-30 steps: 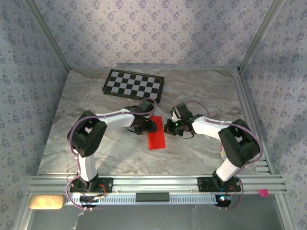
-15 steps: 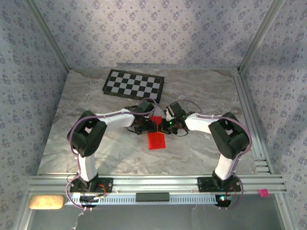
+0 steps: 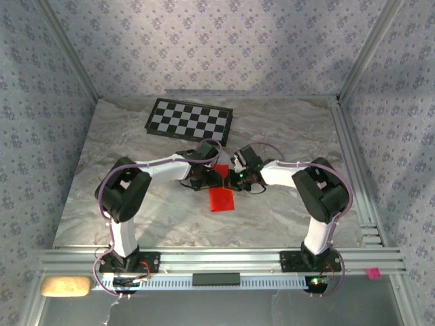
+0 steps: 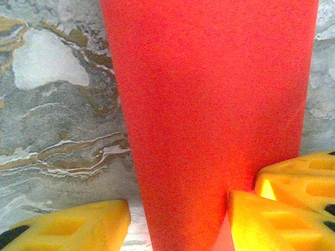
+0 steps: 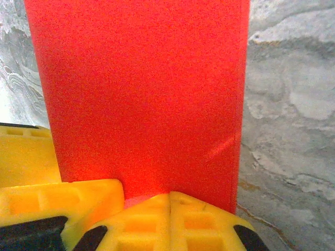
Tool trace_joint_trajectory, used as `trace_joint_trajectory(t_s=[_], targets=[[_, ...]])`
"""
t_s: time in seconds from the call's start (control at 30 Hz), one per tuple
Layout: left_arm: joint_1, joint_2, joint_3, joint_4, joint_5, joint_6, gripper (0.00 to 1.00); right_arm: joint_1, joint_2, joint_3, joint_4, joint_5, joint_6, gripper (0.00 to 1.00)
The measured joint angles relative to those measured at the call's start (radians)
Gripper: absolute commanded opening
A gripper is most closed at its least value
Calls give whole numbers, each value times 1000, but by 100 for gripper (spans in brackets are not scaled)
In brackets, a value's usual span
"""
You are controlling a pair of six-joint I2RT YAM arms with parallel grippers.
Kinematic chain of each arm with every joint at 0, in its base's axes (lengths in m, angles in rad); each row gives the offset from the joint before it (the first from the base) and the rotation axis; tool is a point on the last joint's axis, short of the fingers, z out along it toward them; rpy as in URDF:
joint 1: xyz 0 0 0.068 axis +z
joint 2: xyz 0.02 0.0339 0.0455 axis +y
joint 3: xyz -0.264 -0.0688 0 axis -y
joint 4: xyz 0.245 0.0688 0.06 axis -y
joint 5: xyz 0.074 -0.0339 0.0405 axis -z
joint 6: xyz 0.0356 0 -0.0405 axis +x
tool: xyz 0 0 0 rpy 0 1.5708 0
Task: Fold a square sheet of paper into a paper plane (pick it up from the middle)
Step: Hold the square sheet of paper at the center of the table.
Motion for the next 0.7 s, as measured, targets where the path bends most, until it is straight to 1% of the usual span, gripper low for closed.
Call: trace_joint_trajectory(t_s=[0.4, 0.7], targets=[[0, -39, -19, 21, 4, 0, 57, -6, -3, -6, 5, -6, -18, 0], [4, -103, -99, 122, 5, -12, 58, -20, -4, -6, -2, -17, -52, 0]])
